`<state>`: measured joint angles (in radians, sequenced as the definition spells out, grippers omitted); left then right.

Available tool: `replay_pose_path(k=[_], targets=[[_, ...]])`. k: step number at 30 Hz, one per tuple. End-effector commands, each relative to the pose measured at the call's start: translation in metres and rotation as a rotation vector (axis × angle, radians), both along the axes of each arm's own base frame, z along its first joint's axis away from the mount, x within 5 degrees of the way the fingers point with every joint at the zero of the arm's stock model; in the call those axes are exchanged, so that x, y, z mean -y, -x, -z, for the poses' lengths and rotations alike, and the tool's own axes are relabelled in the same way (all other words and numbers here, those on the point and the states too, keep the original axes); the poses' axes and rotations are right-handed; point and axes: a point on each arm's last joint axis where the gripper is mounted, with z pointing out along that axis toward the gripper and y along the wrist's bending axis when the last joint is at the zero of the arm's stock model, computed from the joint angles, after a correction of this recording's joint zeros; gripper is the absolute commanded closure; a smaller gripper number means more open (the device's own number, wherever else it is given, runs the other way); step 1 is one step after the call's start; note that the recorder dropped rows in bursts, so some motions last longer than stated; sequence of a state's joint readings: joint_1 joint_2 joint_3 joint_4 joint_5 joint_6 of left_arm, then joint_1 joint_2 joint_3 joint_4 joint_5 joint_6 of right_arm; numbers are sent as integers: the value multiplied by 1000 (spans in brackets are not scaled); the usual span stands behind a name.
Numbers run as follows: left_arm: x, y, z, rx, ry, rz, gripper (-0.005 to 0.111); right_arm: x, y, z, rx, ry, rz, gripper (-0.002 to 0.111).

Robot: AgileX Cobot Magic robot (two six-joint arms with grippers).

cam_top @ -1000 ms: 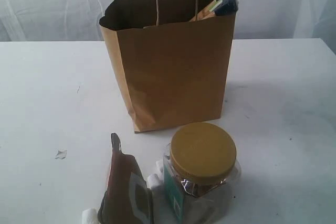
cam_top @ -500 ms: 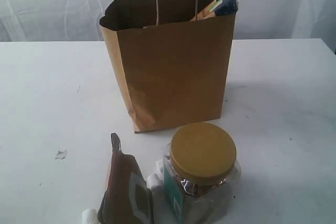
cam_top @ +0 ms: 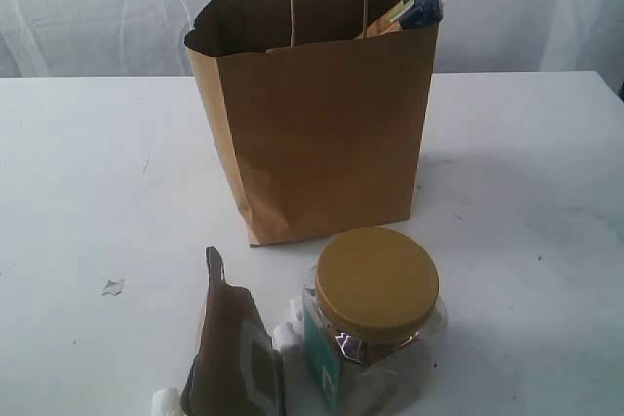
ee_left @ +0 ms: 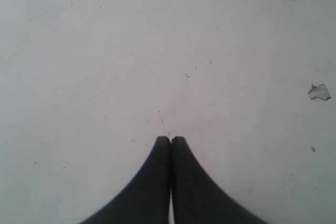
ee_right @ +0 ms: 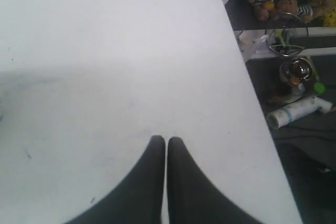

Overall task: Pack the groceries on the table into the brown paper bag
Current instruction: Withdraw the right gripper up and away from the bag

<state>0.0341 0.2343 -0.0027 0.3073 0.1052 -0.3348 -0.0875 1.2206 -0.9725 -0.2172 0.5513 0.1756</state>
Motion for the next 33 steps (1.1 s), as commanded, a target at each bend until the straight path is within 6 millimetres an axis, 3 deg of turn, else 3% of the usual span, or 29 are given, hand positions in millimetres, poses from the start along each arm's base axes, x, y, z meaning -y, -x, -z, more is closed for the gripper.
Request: replay_pose_path(k=[1,4,8,10,17,24,33], targets=[[0,0,1,1,2,1,107,-3,40,36,69,-40,10,106],[0,0,1,1,2,1,107,-10,80,68,135,-96,17,106],[0,0,1,1,2,1,107,-13,106,84,157,-194,90,106],[0,0,1,1,2,1,107,-14,126,83,194,-201,105,106],[0,0,1,1,2,1,107,-18,164,59,375,-212,102,106],[0,0,1,1,2,1,107,-20,185,57,388,-89,30,106],[0,0,1,1,2,1,107,-28,188,61,340,-130,-55,106]])
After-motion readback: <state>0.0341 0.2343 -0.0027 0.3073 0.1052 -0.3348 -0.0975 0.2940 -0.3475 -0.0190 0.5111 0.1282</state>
